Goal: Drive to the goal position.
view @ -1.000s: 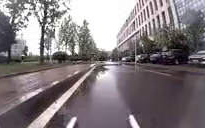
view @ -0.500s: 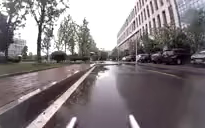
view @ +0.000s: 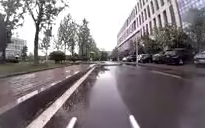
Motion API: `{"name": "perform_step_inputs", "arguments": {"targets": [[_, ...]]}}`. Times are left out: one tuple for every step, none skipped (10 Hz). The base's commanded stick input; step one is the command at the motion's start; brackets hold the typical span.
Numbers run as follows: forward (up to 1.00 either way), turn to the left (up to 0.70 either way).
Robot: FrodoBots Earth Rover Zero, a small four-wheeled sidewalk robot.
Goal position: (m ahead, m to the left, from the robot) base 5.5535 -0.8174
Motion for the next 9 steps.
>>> {"name": "perform_step_inputs", "arguments": {"targets": [[0.70,0.00],[0.70,0.00],[0.70,0.00],[0.70,0.00],[0.70,0.00],[0.70,0.00],[0.70,0.00],[0.70,0.00],[0.70,0.00]]}}
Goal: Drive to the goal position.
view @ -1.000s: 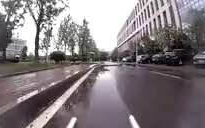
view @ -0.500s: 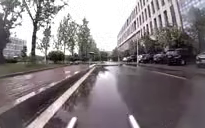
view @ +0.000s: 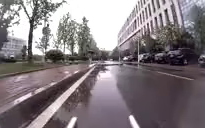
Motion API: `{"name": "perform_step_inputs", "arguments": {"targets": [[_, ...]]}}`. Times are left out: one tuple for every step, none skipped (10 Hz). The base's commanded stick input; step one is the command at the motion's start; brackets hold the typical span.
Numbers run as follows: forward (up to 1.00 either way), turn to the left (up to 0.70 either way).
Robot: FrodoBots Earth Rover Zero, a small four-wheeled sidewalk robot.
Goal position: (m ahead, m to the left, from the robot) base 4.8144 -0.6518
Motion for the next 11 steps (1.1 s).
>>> {"name": "perform_step_inputs", "arguments": {"targets": [[0.70,0.00],[0.70,0.00],[0.70,0.00],[0.70,0.00],[0.70,0.00],[0.70,0.00],[0.70,0.00],[0.70,0.00],[0.70,0.00],[0.70,0.00],[0.70,0.00]]}}
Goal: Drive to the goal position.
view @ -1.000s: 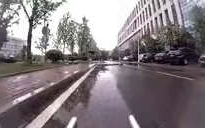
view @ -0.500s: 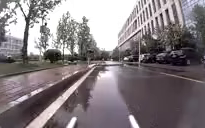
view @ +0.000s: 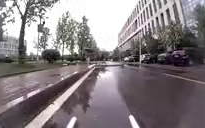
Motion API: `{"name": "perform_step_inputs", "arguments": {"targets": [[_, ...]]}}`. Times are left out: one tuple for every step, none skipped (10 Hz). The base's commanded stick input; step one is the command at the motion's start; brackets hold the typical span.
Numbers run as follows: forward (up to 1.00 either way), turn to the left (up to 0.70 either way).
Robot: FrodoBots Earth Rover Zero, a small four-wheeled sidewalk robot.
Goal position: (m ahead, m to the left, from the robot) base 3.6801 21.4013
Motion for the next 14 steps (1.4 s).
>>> {"name": "perform_step_inputs", "arguments": {"targets": [[0.70,0.00],[0.70,0.00],[0.70,0.00],[0.70,0.00],[0.70,0.00],[0.70,0.00],[0.70,0.00],[0.70,0.00],[0.70,0.00],[0.70,0.00],[0.70,0.00],[0.70,0.00],[0.70,0.00],[0.70,0.00]]}}
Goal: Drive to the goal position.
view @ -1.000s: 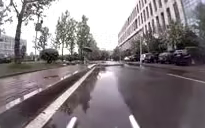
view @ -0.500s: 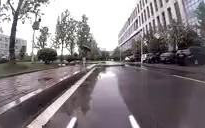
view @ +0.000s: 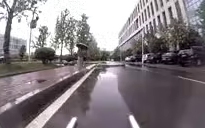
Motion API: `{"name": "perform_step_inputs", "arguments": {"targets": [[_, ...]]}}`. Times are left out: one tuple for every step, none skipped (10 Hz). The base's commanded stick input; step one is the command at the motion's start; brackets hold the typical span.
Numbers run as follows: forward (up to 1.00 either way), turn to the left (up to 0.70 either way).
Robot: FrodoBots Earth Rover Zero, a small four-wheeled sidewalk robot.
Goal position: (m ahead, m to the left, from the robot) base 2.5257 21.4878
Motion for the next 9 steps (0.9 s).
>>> {"name": "perform_step_inputs", "arguments": {"targets": [[0.70,0.00],[0.70,0.00],[0.70,0.00],[0.70,0.00],[0.70,0.00],[0.70,0.00],[0.70,0.00],[0.70,0.00],[0.70,0.00]]}}
